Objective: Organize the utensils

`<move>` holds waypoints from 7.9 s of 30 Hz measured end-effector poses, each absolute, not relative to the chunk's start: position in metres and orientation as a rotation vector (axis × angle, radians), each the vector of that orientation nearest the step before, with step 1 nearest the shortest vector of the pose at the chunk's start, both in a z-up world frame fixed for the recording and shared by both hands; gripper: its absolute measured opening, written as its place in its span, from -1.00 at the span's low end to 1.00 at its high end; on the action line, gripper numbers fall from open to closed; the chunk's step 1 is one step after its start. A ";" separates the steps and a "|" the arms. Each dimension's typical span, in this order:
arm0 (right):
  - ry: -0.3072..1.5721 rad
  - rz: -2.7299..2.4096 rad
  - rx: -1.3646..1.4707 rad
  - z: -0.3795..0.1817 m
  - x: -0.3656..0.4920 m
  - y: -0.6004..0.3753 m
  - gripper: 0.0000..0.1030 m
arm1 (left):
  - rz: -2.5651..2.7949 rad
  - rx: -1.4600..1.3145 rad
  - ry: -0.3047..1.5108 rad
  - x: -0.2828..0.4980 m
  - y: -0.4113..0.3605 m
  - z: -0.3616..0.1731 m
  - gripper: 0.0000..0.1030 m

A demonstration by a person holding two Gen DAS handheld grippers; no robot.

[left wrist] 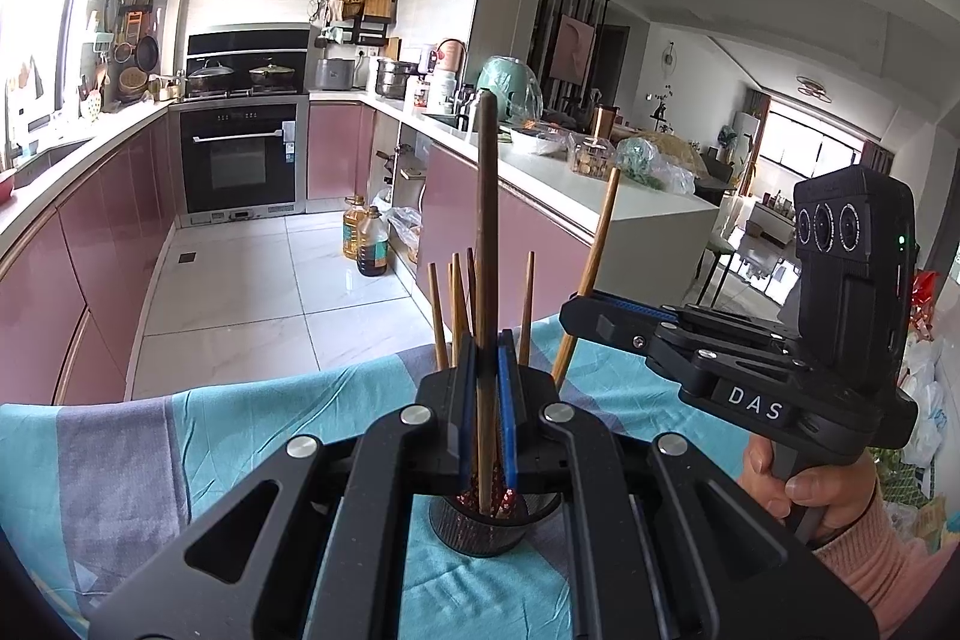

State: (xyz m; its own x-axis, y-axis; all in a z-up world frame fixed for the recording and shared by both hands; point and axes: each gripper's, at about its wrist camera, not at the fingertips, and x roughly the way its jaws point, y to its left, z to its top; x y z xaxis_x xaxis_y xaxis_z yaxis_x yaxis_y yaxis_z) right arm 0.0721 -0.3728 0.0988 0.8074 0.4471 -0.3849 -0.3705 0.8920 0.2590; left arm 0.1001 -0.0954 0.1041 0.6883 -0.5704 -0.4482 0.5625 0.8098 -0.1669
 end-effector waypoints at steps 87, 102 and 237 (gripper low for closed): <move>0.406 0.318 0.069 0.038 0.020 -0.342 0.87 | -0.250 -0.039 0.411 0.069 -0.009 0.028 0.89; 0.291 0.239 0.001 0.032 -0.021 -0.312 0.87 | -0.115 -0.049 0.305 0.009 0.019 0.027 0.89; 0.294 0.217 0.056 0.021 -0.029 -0.319 0.87 | -0.078 0.011 0.309 -0.025 0.005 0.015 0.89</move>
